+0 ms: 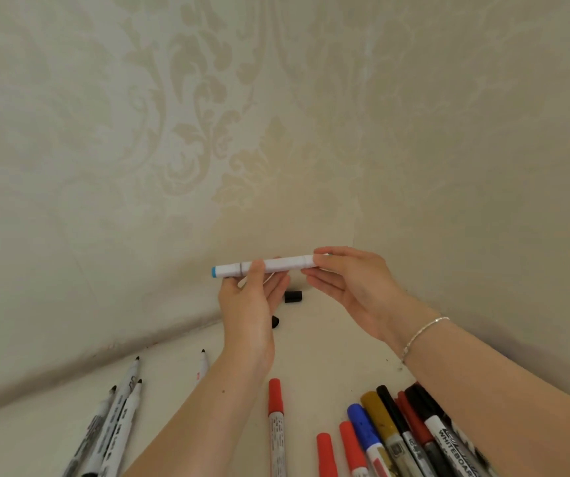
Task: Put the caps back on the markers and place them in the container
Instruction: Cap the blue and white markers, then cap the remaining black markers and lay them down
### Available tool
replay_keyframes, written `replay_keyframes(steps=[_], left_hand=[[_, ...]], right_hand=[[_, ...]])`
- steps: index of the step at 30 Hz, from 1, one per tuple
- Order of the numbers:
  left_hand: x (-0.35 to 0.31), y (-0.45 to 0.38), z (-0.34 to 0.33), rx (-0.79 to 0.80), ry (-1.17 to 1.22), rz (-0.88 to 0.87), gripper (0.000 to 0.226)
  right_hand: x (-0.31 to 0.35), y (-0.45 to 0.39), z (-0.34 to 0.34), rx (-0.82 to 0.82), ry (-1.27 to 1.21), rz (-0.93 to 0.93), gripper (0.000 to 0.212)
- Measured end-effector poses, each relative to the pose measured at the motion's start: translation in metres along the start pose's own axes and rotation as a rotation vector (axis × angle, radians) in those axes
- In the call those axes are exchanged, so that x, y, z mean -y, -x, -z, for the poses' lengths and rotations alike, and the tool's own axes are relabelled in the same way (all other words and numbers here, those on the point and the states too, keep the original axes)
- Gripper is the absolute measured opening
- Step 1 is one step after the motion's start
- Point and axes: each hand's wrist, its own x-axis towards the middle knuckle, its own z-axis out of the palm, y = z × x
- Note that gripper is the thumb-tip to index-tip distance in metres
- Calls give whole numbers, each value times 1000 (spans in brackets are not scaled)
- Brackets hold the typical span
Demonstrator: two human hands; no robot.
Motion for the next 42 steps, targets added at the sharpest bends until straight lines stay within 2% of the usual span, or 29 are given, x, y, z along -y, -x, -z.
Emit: replay_keyframes(steps=[8,13,15,19,23,25,27,30,32,35,39,42], left_hand=[[0,-2,7,33,-51,37,30],[0,-7,9,59,-113,61,20],[-3,-9,9,62,-158,66,18],[-6,-11,3,165,-350,65,19],[-11,-3,0,293,-480,120,22],[-18,1,3,370,-519,176,24],[-26,5,8,407,-694,227,27],[-37,13,21,448,-1290,145,24],[-39,21,30,543,-1591,151,28],[-36,34,39,622,-1747,288,39],[-29,47,41,680,-1704,464,47],[-28,54,41,756,-1588,560,46]], right_hand=[[-5,10,0,-11,16,-63,14],[-8,12,4,37,43,-98,18],[-5,15,1,104,132,-127,19],[3,25,-10,284,506,-182,31],[10,30,-21,220,628,-87,24],[12,32,-21,209,745,-41,43],[17,36,-18,271,892,-65,73],[27,49,-15,448,1094,-286,91],[30,59,-17,524,1273,-417,87],[25,68,-25,592,1570,-513,67],[6,69,-34,637,1794,-664,53],[-6,67,-34,612,1907,-614,32]])
